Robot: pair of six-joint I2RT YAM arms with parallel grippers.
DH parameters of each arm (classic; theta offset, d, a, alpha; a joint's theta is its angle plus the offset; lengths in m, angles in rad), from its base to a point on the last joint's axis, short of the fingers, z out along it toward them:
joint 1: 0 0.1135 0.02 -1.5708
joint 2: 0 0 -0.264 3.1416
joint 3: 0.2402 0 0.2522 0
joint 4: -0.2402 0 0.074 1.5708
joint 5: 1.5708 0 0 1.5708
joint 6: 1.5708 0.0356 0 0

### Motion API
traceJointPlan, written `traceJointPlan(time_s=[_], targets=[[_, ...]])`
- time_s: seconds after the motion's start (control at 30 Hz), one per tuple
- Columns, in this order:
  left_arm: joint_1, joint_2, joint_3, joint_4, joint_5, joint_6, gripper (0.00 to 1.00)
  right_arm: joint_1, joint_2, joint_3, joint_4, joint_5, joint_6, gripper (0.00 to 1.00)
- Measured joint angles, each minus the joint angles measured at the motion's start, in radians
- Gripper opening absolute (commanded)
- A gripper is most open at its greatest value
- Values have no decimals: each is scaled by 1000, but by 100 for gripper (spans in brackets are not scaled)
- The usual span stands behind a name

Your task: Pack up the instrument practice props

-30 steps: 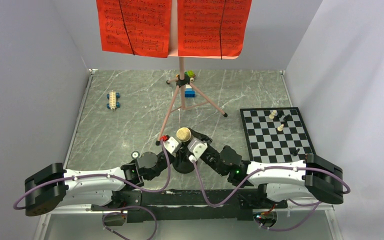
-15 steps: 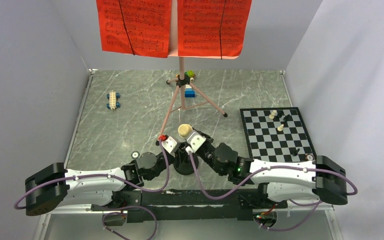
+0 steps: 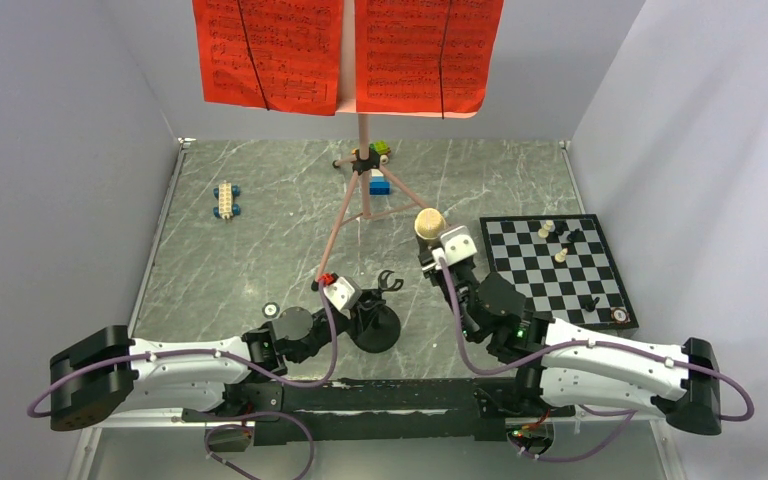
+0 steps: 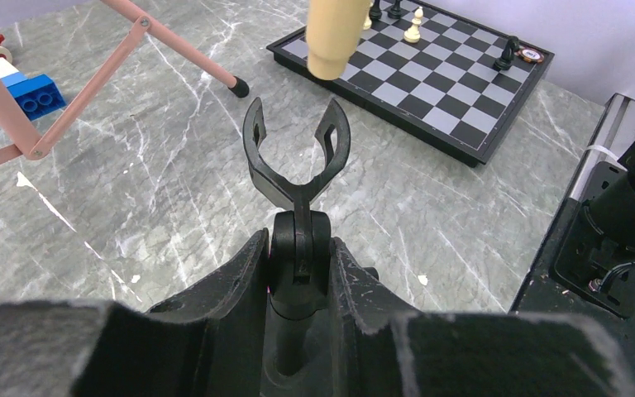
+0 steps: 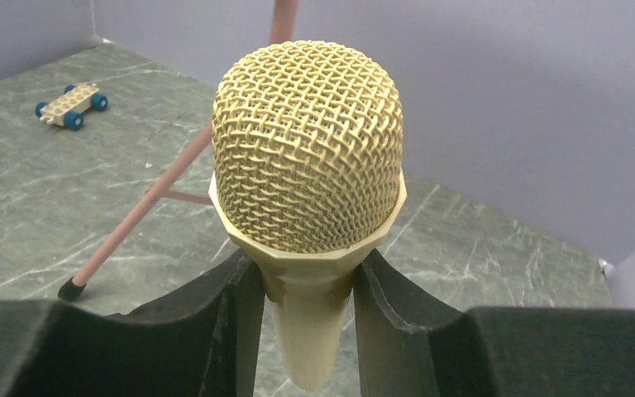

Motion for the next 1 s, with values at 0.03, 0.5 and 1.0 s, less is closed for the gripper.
traceJointPlan(time_s=[0.03,0.5,1.0], targets=[[0,0,0,0,0,0,0,0,-10,4,-11,11,14,0],[-3,-75,52,-189,-19,-28,72,-8,-91,108,-422,80,296,0],[-8,-380,195,-483,-52,-15,99,-12,-84,310,-628,40,406,0]])
